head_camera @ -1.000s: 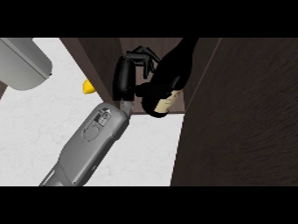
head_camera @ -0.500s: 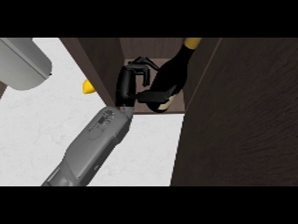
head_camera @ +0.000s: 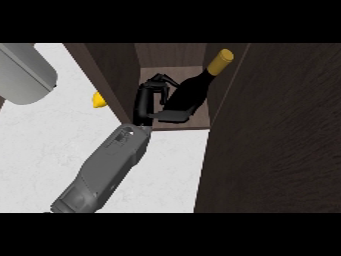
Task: Pick up the wine, place it into the cabinet and close the cabinet
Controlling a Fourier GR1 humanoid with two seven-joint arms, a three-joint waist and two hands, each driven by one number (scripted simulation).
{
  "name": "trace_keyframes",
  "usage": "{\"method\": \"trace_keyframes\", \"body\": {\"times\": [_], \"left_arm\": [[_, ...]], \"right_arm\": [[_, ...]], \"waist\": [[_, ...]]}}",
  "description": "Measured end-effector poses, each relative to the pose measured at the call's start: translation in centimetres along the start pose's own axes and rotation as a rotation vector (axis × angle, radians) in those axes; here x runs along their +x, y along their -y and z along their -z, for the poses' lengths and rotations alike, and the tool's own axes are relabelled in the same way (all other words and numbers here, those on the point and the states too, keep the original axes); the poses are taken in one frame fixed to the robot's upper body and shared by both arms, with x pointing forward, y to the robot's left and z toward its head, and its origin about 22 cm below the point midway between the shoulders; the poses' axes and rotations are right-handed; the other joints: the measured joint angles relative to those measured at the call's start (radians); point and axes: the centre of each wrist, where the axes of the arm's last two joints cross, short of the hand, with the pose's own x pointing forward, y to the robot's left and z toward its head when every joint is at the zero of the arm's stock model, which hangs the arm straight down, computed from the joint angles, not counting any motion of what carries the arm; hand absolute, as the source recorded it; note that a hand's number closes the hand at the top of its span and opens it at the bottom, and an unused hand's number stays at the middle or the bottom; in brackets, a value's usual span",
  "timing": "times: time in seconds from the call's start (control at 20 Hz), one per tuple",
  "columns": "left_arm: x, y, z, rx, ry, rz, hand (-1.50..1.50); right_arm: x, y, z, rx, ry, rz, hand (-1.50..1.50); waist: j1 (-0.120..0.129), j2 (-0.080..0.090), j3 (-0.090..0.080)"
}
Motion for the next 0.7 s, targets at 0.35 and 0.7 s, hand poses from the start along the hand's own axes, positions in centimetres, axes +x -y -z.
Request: {"method": "trace_keyframes", "body": {"times": [0.35, 0.7], "left_arm": [[-0.9, -0.8, 0.8, 0.05, 0.011, -0.027, 1.5], [-1.0, -1.6, 2.2, 0.112, -0.023, -0.089, 1.5]], "right_arm": [[-0.1, -0.2, 0.2, 0.018, 0.003, 0.002, -1.5], [0.4, 0.0, 0.5, 0.022, 0.018, 0.009, -1.5]], "waist": [[-0.003, 0.002, 0.0], [-0.011, 0.004, 0.0]]}}
